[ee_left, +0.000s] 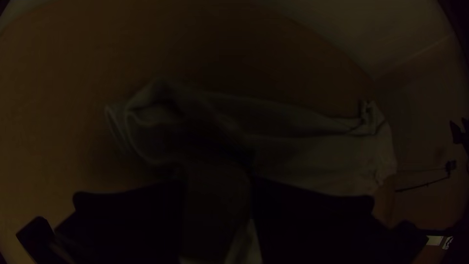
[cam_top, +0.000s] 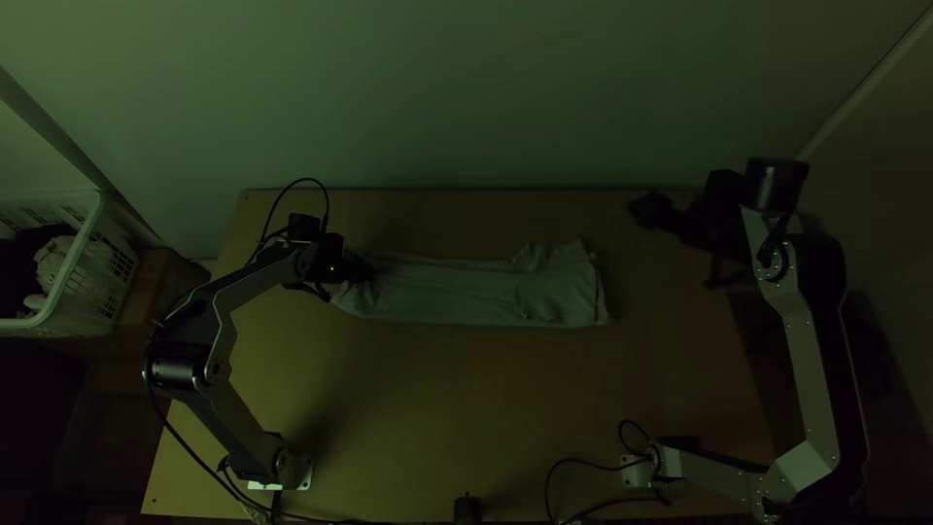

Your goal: Fold the t-shirt

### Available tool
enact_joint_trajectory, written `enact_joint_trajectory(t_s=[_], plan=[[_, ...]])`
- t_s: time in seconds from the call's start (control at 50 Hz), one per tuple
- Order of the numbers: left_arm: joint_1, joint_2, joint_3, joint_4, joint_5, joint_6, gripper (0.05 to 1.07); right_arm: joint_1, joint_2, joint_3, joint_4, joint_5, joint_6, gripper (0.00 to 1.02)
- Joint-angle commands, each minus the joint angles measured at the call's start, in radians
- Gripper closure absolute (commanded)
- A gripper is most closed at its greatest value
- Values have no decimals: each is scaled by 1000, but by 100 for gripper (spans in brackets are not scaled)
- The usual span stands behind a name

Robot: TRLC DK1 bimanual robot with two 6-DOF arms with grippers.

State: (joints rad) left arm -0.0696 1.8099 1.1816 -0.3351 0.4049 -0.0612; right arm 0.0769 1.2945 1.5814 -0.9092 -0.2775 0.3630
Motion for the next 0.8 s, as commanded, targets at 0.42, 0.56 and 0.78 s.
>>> enact_joint_trajectory(t_s=[0.42, 0.56, 0.78], plan=[[291, -87, 56, -193, -74, 123, 104, 6, -73, -156, 87, 8, 10, 4], [392, -100, 89, -243, -109, 210, 104, 8, -81, -192, 127, 9, 8, 4], [488, -144, 113, -298, -163, 299, 104, -8, -86, -248, 193, 15, -16, 4]])
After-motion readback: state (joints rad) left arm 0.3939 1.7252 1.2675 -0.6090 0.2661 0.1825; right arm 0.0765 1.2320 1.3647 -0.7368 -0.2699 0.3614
